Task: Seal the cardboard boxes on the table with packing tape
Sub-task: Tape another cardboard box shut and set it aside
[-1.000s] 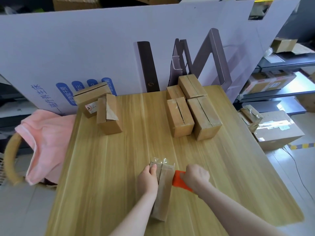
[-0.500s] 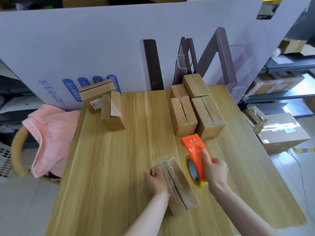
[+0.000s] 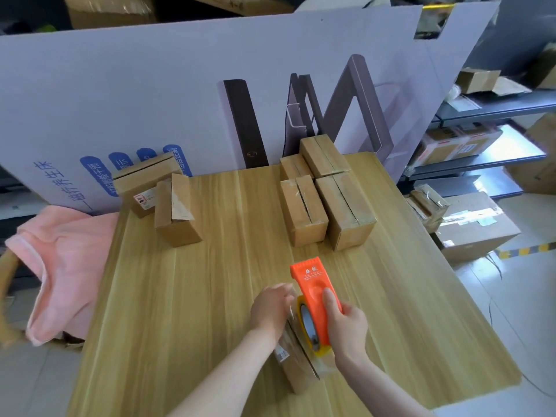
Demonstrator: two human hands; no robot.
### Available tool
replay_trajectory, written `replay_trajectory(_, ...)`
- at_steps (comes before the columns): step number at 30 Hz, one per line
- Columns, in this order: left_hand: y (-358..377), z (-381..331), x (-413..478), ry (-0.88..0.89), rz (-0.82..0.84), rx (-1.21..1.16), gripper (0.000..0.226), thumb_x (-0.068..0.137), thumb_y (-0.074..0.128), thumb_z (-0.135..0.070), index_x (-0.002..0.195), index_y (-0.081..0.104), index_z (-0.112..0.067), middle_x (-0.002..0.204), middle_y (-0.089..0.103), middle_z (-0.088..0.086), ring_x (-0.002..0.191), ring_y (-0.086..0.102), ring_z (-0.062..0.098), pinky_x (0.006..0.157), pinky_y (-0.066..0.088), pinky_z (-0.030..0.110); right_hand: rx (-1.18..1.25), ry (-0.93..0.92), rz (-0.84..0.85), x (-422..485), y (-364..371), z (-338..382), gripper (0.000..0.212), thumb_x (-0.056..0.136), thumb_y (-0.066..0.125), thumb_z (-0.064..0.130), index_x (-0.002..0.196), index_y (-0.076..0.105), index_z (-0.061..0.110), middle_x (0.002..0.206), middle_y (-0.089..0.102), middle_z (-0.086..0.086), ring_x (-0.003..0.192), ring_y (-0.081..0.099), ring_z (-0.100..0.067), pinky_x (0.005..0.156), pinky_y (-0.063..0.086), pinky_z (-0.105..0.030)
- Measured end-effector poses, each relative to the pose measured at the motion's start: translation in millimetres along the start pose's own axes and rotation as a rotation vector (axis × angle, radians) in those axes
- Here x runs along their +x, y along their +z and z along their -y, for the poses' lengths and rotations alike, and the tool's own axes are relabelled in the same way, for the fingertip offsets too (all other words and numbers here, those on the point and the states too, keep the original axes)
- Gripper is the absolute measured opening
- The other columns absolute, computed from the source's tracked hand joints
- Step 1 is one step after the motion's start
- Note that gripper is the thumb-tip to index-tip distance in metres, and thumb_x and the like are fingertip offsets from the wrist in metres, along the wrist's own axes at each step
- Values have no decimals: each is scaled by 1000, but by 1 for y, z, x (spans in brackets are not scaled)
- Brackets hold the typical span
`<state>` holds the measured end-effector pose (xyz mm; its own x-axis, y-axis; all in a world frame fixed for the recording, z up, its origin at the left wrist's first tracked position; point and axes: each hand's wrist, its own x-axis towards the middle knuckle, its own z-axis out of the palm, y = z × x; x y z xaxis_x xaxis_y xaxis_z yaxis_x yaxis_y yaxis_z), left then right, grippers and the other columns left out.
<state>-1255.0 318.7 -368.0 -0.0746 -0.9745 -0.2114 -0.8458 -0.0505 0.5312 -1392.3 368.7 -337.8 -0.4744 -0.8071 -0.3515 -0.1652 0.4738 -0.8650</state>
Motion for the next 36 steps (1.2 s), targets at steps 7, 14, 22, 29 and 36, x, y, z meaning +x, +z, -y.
replay_trajectory(7,-8,-3,26,-121,216,174,20,87,44,-22,87,64,-25,103,68,-3,96,63,19,68,37,22,19,10,11,-1,7,-2,50,86,61,48,50,51,16,42,51,1,40,47,-13,46,40,-31)
replay_trajectory(14,-13,-5,43,-116,415,184,27,87,40,-23,102,64,-25,115,65,-5,106,60,21,81,44,26,14,40,14,1,6,-1,52,86,60,51,54,59,10,48,58,-6,44,52,-15,49,44,-32)
replay_trajectory(22,-2,14,-6,-45,-146,-50,40,93,54,-21,133,54,-26,135,53,-12,126,48,12,102,41,28,35,42,-12,2,1,0,58,87,63,45,42,40,18,39,41,5,38,37,-9,47,33,-28)
replay_trajectory(29,4,44,-20,-233,-59,-221,23,98,50,-28,114,66,-28,110,68,-9,97,61,10,83,48,26,62,66,21,0,4,3,54,87,62,47,45,43,19,39,45,5,37,41,-7,44,35,-24)
replay_trajectory(36,16,34,-40,-497,-406,-463,72,79,76,-32,138,45,-6,137,48,13,129,42,30,102,37,43,66,70,33,2,-1,3,57,88,63,45,42,41,20,38,43,5,34,39,-9,37,32,-19)
